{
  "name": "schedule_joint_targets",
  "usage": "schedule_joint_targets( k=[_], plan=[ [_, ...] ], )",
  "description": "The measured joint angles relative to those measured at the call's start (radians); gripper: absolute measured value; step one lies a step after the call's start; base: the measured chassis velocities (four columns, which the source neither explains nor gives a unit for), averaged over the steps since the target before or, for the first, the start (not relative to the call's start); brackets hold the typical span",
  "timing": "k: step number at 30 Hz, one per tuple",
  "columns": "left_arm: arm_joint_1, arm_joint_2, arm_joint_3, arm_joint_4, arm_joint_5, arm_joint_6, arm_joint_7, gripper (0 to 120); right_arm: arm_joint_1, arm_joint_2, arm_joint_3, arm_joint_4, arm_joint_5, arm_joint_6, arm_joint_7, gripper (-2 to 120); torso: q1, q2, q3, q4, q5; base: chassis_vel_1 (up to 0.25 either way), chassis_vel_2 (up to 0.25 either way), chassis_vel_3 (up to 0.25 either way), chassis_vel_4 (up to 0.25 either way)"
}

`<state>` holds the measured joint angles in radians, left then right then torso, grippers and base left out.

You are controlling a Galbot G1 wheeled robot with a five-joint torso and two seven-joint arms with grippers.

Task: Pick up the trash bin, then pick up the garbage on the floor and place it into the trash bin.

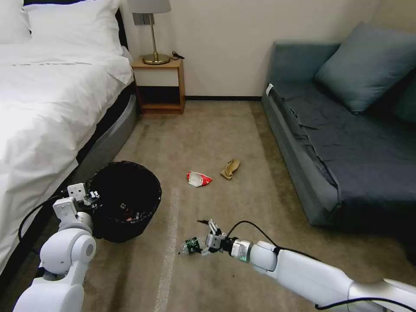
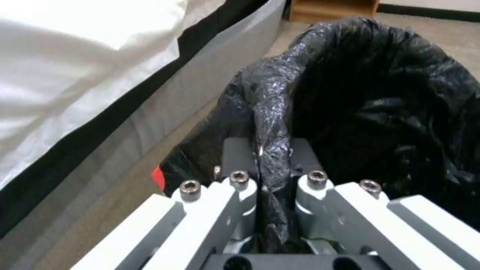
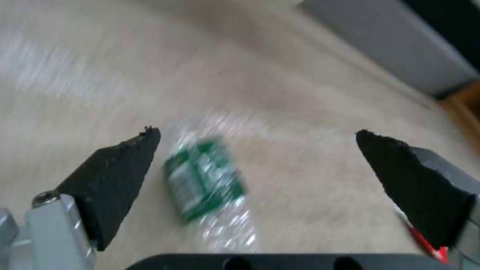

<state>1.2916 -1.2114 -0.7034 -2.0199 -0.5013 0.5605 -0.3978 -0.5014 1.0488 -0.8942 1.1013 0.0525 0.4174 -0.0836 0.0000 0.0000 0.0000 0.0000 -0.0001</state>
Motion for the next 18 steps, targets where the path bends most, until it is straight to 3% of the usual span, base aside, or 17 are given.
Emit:
schedule_joint_targets(
  k=[9,18],
  plan=[
    [0.005,-0.005,-0.009,-0.001,-0.001,-0.003,-0.001,4,0.098,0.169,-0.084,-0.235,-0.044,0.077,-0.082,100,0.000,0.000,0.000,0.0002,0.0001,0.000,0.000,0.000,0.000],
    [0.023,-0.014,-0.010,-0.009,-0.005,-0.011,-0.001,4,0.128,0.222,-0.106,-0.355,-0.042,0.085,-0.124,100,0.000,0.000,0.000,0.0000,0.0001,0.000,0.000,0.000,0.000]
  ],
)
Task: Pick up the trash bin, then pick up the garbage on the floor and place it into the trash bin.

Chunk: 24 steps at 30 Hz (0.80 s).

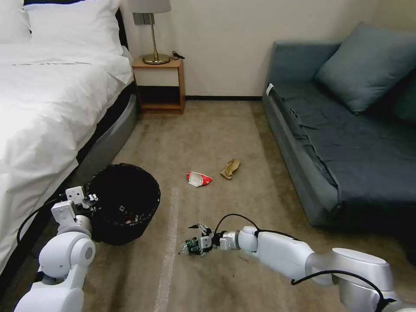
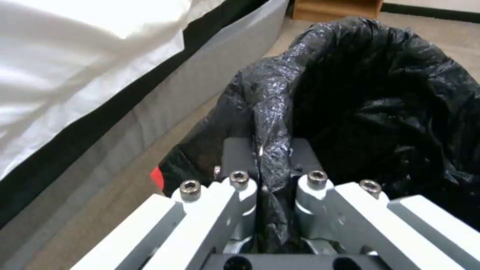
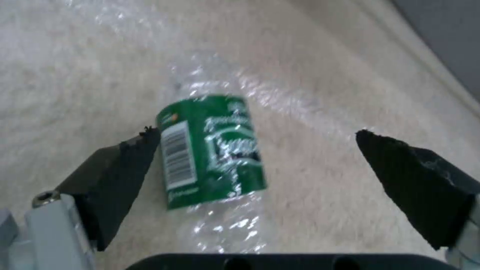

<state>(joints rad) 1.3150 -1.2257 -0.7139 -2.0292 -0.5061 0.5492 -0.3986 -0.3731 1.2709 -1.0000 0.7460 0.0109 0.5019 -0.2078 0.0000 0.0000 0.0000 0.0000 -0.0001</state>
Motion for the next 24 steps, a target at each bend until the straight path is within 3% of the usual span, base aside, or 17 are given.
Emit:
schedule_joint_targets(
  k=[13,22,24],
  plan=[
    [0.020,-0.005,-0.008,-0.017,-0.004,-0.010,0.001,4,-0.014,0.024,-0.002,-0.054,0.005,-0.024,-0.016,96,0.000,0.000,0.000,0.0000,0.0001,0.000,0.000,0.000,0.000],
    [0.053,-0.007,-0.033,-0.037,-0.005,-0.023,0.005,4,-0.032,0.040,0.011,-0.083,0.001,-0.022,-0.023,61,0.000,0.000,0.000,0.0000,0.0001,0.000,0.000,0.000,0.000],
    [0.056,-0.007,-0.035,-0.039,-0.006,-0.024,0.005,4,-0.033,0.039,0.013,-0.081,0.001,-0.022,-0.023,57,0.000,0.000,0.000,0.0000,0.0001,0.000,0.000,0.000,0.000]
  ],
)
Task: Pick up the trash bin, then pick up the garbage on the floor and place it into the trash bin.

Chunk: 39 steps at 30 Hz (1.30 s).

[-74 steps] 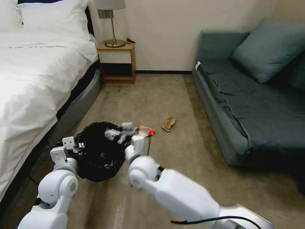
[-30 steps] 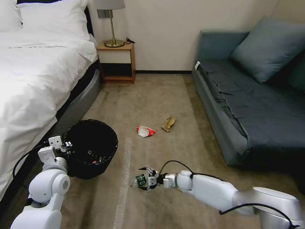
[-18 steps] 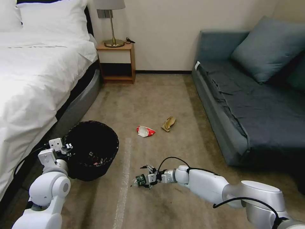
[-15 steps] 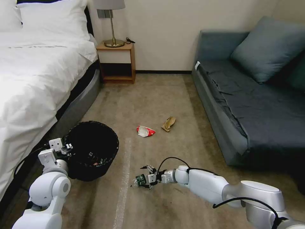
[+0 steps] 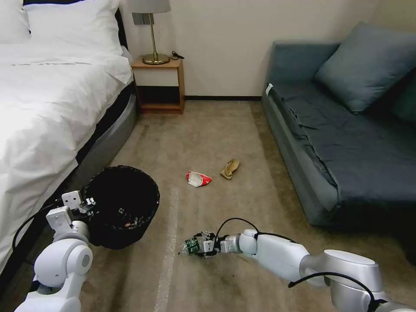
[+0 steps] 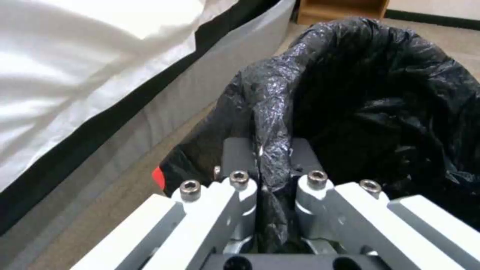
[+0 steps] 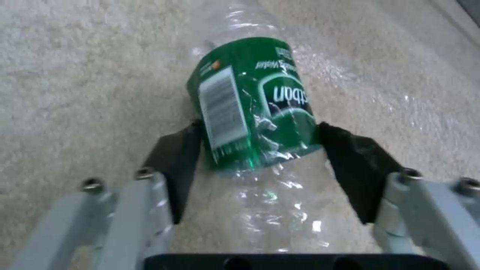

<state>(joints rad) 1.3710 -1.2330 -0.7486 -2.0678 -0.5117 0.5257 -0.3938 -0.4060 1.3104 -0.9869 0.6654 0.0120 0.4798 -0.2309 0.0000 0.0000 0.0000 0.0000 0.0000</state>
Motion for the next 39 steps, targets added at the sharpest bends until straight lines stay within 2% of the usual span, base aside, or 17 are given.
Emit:
schedule_joint_targets(
  k=[1,3,6,11,13,17,18,22,23,25,27,28,30,32,34,38,39],
  plan=[
    [0.004,0.000,-0.002,-0.002,0.000,0.000,0.000,4,-0.001,-0.001,0.003,0.004,0.000,0.000,0.001,51,0.000,0.000,0.000,0.0000,0.0000,0.000,0.000,0.000,0.000],
    [0.007,0.000,-0.004,-0.005,0.000,-0.001,0.000,4,-0.003,-0.003,0.006,0.007,0.000,0.002,0.001,48,0.000,0.000,0.000,0.0001,0.0000,0.000,0.000,0.000,0.000],
    [0.014,0.000,-0.012,-0.008,-0.001,-0.003,0.002,4,-0.012,-0.017,0.023,0.025,0.000,0.008,0.008,33,0.000,0.000,0.000,0.0000,0.0000,0.000,0.000,0.000,0.000],
    [0.016,0.001,-0.020,-0.012,-0.003,-0.003,0.002,4,-0.016,-0.056,0.059,0.068,0.000,0.028,0.013,19,0.000,0.000,0.000,0.0000,0.0000,0.000,0.000,0.000,0.000],
    [0.016,0.003,-0.023,-0.012,-0.003,-0.004,0.002,4,-0.016,-0.069,0.079,0.079,-0.001,0.040,0.014,17,0.000,0.000,0.000,0.0000,0.0001,0.000,0.000,0.000,0.000],
    [0.012,0.012,-0.033,-0.006,-0.002,-0.004,0.002,4,-0.011,-0.158,0.214,0.150,-0.012,0.094,0.023,13,0.000,0.000,0.000,0.0001,0.0003,0.000,0.000,0.000,0.000],
    [0.012,0.012,-0.033,-0.006,-0.002,-0.004,0.002,4,-0.011,-0.158,0.214,0.150,-0.012,0.094,0.023,13,0.000,0.000,0.000,0.0001,0.0003,0.000,0.000,0.000,0.000],
    [0.004,0.018,-0.025,0.011,-0.001,-0.006,0.002,4,0.012,-0.297,0.321,0.359,0.077,0.039,0.044,13,0.000,0.000,0.000,-0.0007,0.0000,0.000,0.000,0.000,0.000],
    [0.004,0.018,-0.025,0.011,-0.001,-0.006,0.002,4,0.012,-0.297,0.321,0.359,0.077,0.039,0.044,13,0.000,0.000,0.000,-0.0007,0.0000,0.000,0.000,0.000,0.000],
    [-0.002,0.014,-0.014,0.019,0.001,-0.007,0.002,4,0.028,-0.338,0.353,0.508,0.145,-0.023,0.066,13,0.000,0.000,0.000,-0.0008,-0.0002,0.000,0.000,0.000,0.000],
    [-0.010,0.006,0.004,0.025,0.004,-0.007,0.003,4,0.047,-0.356,0.366,0.683,0.247,-0.108,0.130,13,0.000,0.000,0.000,-0.0001,0.0000,0.000,0.000,0.000,0.000],
    [-0.010,0.006,0.004,0.025,0.004,-0.007,0.003,4,0.047,-0.356,0.366,0.683,0.247,-0.108,0.130,13,0.000,0.000,0.000,-0.0001,0.0000,0.000,0.000,0.000,0.000],
    [-0.014,-0.002,0.018,0.028,0.005,-0.008,0.002,4,0.068,-0.352,0.354,0.788,0.333,-0.168,0.196,13,0.000,0.000,0.000,0.0000,-0.0002,0.000,0.000,0.000,0.000],
    [-0.022,-0.014,0.037,0.029,0.006,-0.012,0.005,4,0.112,-0.307,0.298,0.909,0.440,-0.229,0.288,13,0.000,0.000,0.000,0.0000,-0.0002,0.000,0.000,0.000,0.000],
    [-0.023,-0.016,0.042,0.029,0.006,-0.013,0.008,4,0.123,-0.291,0.281,0.929,0.459,-0.239,0.306,13,0.000,0.000,0.000,0.0000,-0.0001,0.000,0.000,0.000,0.000],
    [-0.021,-0.028,0.058,0.024,0.006,-0.020,0.019,4,0.176,-0.123,0.132,0.963,0.571,-0.272,0.443,13,0.000,0.000,0.000,0.0004,-0.0003,0.000,0.000,0.000,0.000],
    [-0.021,-0.028,0.058,0.024,0.006,-0.020,0.019,4,0.176,-0.123,0.132,0.963,0.571,-0.272,0.443,13,0.000,0.000,0.000,0.0004,-0.0003,0.000,0.000,0.000,0.000]
  ],
)
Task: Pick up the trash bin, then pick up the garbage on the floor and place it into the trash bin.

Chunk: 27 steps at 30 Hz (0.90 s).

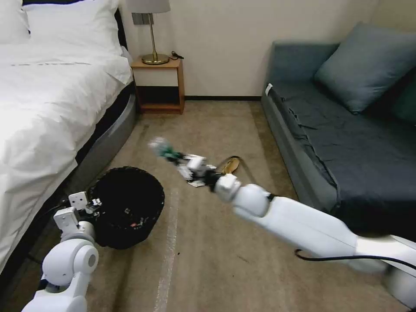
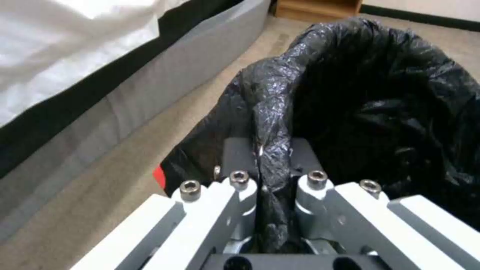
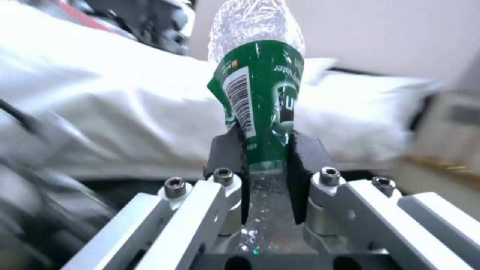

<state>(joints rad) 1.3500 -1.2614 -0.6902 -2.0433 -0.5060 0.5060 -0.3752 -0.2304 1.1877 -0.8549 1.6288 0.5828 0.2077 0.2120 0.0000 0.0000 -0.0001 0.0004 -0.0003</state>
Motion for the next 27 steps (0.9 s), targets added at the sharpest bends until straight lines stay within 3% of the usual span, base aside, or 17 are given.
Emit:
schedule_joint_targets(
  k=[4,12,27],
  plan=[
    [0.008,-0.021,0.004,-0.018,0.000,-0.001,0.004,4,-0.019,0.144,-0.103,-0.137,0.004,0.021,0.081,13,0.000,0.000,0.000,0.0002,-0.0001,0.000,0.000,0.000,0.000],
    [0.016,-0.026,-0.001,-0.038,-0.004,-0.002,0.010,4,-0.042,0.180,-0.150,-0.255,-0.053,0.036,0.089,13,0.000,0.000,0.000,-0.0006,0.0001,0.000,0.000,0.000,0.000],
    [0.018,-0.020,-0.011,-0.045,-0.012,-0.005,0.014,4,-0.049,0.155,-0.146,-0.226,-0.066,0.011,0.094,65,0.000,0.000,0.000,-0.0005,0.0002,0.000,0.000,0.000,0.000]
  ],
)
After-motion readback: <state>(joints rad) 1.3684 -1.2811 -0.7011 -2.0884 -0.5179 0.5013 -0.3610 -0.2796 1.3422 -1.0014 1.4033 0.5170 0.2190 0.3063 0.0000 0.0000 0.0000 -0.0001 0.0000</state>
